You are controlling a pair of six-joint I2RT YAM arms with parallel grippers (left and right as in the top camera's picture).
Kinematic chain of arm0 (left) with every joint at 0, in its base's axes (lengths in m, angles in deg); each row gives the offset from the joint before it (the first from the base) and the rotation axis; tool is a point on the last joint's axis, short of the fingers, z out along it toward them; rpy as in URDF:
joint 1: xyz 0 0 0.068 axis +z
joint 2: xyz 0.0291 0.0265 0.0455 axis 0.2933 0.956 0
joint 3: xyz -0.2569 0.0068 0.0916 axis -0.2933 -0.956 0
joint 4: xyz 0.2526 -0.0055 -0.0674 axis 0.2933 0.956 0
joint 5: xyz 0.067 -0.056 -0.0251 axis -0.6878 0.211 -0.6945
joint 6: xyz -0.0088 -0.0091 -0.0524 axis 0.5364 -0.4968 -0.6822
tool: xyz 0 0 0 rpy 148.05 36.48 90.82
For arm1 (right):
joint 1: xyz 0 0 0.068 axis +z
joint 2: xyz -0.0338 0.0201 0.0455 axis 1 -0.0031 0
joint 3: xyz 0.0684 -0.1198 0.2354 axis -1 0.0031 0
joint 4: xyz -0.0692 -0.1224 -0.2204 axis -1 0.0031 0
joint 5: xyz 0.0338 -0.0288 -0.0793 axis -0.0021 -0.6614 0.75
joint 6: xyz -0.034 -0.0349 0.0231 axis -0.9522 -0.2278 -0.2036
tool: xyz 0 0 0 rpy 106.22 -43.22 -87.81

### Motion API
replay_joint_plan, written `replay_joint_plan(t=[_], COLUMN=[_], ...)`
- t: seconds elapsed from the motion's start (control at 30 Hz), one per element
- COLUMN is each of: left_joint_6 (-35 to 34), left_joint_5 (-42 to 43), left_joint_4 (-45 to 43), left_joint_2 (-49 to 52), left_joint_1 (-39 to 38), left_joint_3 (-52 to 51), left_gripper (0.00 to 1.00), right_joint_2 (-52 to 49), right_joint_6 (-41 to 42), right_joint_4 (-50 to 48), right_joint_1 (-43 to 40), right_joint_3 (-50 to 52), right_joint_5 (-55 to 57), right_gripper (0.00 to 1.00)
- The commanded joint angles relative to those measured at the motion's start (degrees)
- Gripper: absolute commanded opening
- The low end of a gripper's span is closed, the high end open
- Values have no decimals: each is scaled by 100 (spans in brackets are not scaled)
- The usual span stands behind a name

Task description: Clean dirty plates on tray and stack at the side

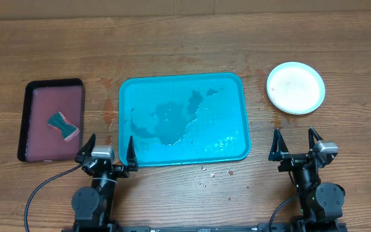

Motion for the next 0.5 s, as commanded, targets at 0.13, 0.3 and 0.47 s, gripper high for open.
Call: replay_joint_plan(t=[0.13, 0.3, 0.47], left_joint_6=[308, 216, -22], left_joint_5=[-404, -426, -529], left_joint_4=[24, 26, 20], left_joint_2=[-61, -61, -61], left_joint_1=[44, 127, 129], left_joint_3=[-22, -22, -22], left_gripper=[100, 100, 100], right_joint_2=[42, 42, 42], right_joint_6=[-26, -24, -24], right_joint_4=[-31, -31, -31], right_joint_1=[26, 26, 26], right_joint_3=[61, 61, 61], right_joint_5=[-26, -26, -26], right_gripper=[100, 100, 100])
